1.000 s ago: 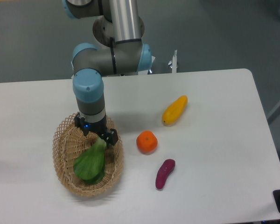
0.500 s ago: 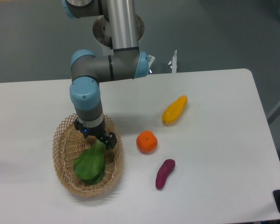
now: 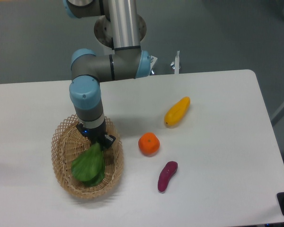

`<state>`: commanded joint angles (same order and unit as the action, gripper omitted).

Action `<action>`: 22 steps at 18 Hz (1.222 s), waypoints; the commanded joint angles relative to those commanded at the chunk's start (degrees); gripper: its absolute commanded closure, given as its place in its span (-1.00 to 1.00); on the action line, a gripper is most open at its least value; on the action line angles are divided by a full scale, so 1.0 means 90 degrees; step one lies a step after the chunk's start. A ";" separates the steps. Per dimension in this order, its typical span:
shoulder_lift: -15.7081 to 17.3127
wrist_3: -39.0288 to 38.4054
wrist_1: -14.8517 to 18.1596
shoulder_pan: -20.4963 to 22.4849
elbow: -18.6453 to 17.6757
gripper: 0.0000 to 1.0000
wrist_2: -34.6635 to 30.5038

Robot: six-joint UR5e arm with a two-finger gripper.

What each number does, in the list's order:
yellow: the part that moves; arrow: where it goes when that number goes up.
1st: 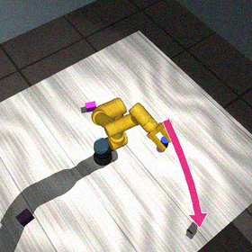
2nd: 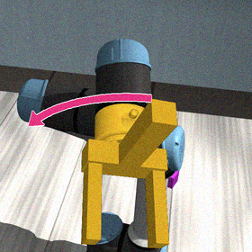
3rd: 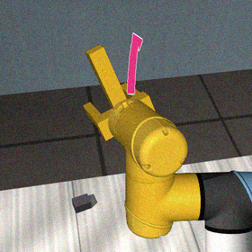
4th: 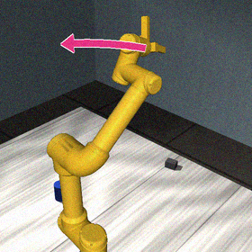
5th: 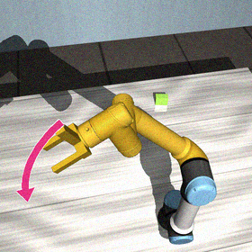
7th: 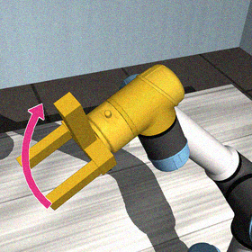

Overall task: Pick up the green vegetable from the basket
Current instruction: 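Lift the bok choy out of the basket and carry it sideways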

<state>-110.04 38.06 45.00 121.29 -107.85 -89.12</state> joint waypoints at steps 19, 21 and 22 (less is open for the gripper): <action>0.0966 0.1511 0.0389 0.1629 0.0743 0.32 0.0430; 0.1083 0.2000 0.0672 0.2000 0.0743 0.32 0.0430; 0.1142 0.2244 0.0799 0.2186 0.0752 0.32 0.0439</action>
<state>-99.76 58.25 52.20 140.96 -101.08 -85.17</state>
